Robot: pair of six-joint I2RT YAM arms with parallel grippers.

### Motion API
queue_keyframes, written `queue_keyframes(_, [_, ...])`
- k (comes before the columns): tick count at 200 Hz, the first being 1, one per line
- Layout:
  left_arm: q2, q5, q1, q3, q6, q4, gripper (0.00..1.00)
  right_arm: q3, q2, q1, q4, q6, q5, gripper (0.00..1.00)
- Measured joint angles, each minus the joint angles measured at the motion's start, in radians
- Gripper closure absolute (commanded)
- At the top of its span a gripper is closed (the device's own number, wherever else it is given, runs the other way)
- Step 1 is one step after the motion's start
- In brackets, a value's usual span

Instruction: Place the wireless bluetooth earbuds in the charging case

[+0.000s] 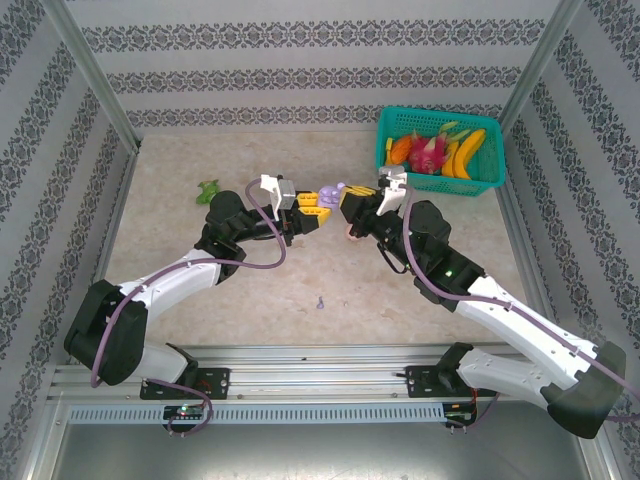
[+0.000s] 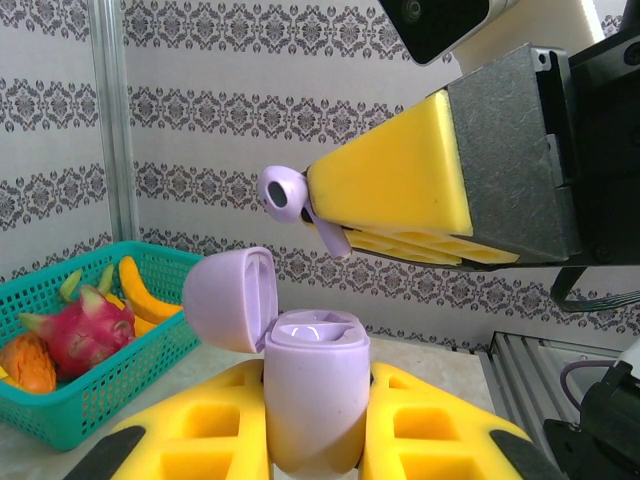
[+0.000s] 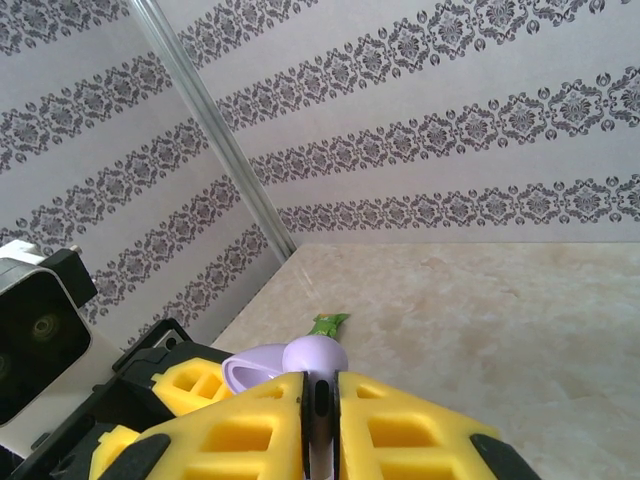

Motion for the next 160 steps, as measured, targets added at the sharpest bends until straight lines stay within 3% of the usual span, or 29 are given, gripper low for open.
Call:
queue_keyframes(92, [0.002,-0.023,-0.001,0.000,0.002,-0.003,1.00,0.000,0.023,0.000,0.018,0.051,-0.029,0.87])
queue_keyframes(160, [-0.033,-0.222,0.000,-0.130,0.051,-0.044,1.00,-0.071,-0.069,0.000,-0.003,0.084,-0.028,0.89])
